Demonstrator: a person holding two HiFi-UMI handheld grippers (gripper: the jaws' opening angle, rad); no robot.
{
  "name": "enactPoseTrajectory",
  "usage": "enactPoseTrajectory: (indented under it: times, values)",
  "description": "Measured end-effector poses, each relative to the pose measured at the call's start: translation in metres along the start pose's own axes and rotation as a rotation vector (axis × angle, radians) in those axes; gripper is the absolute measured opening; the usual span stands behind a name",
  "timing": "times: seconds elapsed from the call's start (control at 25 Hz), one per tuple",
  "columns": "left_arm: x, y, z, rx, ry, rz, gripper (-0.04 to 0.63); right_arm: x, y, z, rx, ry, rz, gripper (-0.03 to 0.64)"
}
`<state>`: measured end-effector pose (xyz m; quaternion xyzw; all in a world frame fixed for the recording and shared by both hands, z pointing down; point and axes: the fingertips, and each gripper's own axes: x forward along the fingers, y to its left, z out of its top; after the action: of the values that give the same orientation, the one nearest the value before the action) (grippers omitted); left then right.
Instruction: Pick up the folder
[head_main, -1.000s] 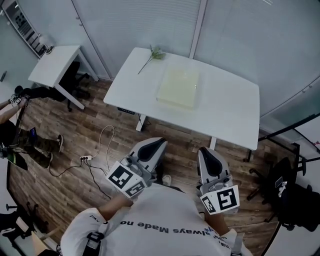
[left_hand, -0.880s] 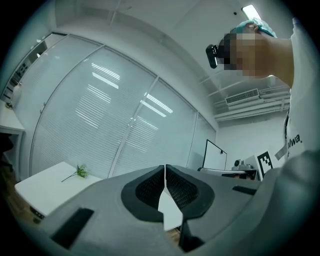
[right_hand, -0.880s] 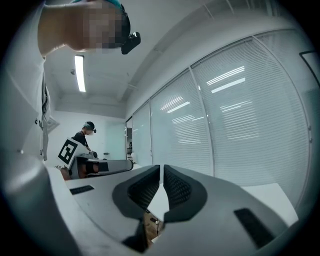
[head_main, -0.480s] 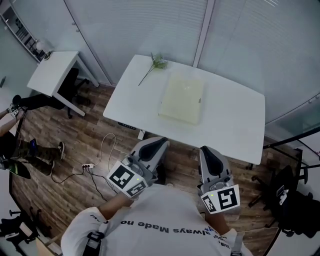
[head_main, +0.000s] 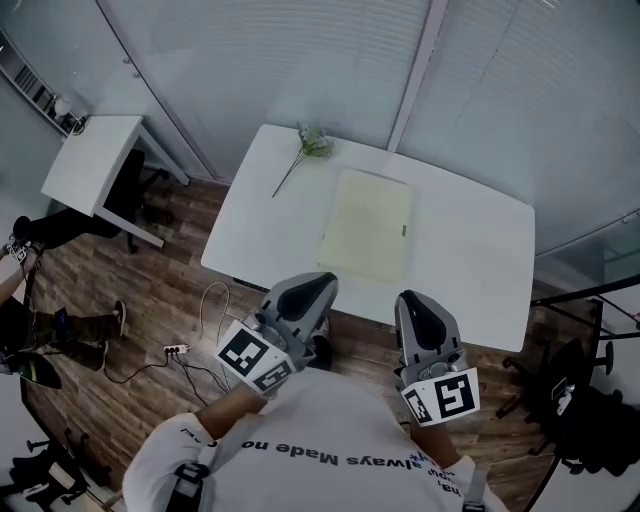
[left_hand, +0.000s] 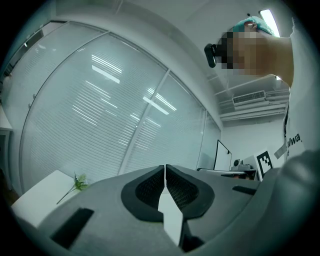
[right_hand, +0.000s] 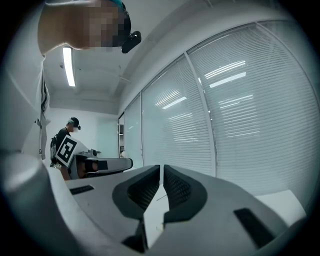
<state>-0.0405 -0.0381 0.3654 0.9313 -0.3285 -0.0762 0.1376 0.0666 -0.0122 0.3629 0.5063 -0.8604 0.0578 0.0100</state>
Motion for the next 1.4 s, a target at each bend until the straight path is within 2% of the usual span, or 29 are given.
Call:
enactPoseTrajectory:
  times: [0.32,0.64,0.96,1.4]
  values:
    - [0.041,0.066,0.017,-0.013,0.01,-0.017,0.017,0.077,-0.026,0.011,-0.01,0.0,-0.016,0.028]
    - [0.066,0.108,0.028,-0.019,0.015,-0.058,0.017,0.131,-0.04,0.014,-0.015,-0.004,-0.04,0.028]
    - [0.067,0.123,0.028,-0.026,0.015,-0.062,0.017,0.139,-0.039,0.01,-0.01,0.005,-0.059,0.028]
    - [0.074,0.106,0.028,-0.014,0.007,-0.035,0.017,0.121,-0.054,0.018,-0.026,-0.004,-0.048,0.028]
